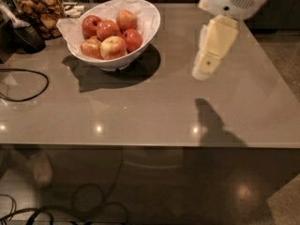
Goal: Pick apple from white bowl
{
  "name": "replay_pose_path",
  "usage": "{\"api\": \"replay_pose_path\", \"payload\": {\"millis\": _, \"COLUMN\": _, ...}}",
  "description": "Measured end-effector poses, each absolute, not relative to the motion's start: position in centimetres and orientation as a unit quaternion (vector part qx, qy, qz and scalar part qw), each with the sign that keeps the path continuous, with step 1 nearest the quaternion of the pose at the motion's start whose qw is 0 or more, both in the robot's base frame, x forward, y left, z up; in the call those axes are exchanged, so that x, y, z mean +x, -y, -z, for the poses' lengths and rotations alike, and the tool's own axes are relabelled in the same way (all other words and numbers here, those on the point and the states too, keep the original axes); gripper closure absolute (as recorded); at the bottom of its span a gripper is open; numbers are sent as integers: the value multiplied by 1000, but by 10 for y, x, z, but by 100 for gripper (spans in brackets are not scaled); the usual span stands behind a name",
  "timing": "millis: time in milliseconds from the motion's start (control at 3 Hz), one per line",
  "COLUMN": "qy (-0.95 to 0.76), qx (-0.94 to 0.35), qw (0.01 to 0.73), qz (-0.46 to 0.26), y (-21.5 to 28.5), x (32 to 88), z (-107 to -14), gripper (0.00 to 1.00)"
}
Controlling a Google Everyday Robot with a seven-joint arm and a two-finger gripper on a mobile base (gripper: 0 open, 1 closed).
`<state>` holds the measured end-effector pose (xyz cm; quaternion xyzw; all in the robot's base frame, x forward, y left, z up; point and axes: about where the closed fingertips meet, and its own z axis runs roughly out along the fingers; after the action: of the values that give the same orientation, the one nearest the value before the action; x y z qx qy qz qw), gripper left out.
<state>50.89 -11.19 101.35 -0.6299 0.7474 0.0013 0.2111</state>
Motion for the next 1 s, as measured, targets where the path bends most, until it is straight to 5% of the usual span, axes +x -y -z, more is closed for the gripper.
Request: {"api": "replay_pose_path", "payload": {"millis": 1000, "qy": -726, "qx": -641, "qw": 241, "qz": -69, "y": 48, "x": 554, "z": -1025, "gripper": 0}}
